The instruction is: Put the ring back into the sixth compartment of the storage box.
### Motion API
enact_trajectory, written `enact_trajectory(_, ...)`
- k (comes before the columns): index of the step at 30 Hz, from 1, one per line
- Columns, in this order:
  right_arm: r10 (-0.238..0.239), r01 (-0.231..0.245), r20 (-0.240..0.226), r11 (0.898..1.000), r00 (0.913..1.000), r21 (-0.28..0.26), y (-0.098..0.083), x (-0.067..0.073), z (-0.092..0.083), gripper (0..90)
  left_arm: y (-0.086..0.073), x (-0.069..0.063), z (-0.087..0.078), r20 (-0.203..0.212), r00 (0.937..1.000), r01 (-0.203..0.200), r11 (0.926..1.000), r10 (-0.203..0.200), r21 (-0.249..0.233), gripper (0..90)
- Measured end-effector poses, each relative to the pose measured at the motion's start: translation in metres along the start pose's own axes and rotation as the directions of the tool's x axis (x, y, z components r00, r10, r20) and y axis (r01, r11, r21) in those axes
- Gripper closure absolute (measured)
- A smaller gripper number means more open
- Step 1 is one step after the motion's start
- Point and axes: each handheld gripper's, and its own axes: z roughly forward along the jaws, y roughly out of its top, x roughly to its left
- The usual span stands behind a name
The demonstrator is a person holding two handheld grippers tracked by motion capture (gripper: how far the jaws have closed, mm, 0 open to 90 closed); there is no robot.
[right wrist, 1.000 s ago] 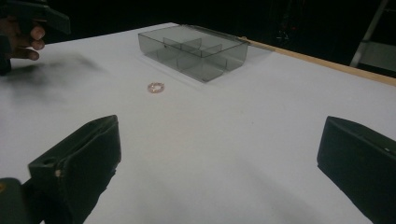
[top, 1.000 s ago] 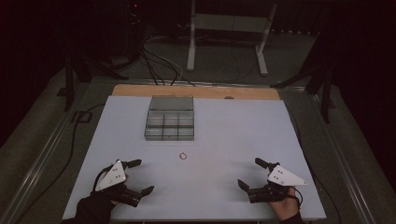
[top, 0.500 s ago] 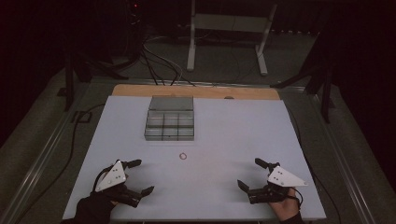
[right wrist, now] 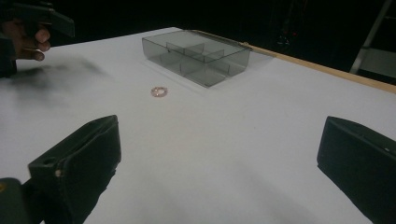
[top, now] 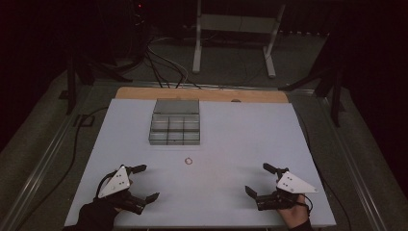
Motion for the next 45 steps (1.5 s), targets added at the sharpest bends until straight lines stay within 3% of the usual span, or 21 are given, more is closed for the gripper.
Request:
enact_trajectory(19, 0.007, -0.007, 0.0, 1.0, 1.0, -0.001, 0.0, 0.001, 0.001, 0.0, 0.008, -0.002, 0.003, 0.001, 1.0, 0.0, 1.0, 0.0, 0.0, 0.7)
enact_trajectory(45, 0.003, -0.003, -0.005, 1.0, 1.0, -0.004, 0.001, 0.003, 0.002, 0.0, 0.024, 0.01, 0.018, -0.009, 0.9984, 0.055, 0.9983, -0.055, -0.019, 0.8)
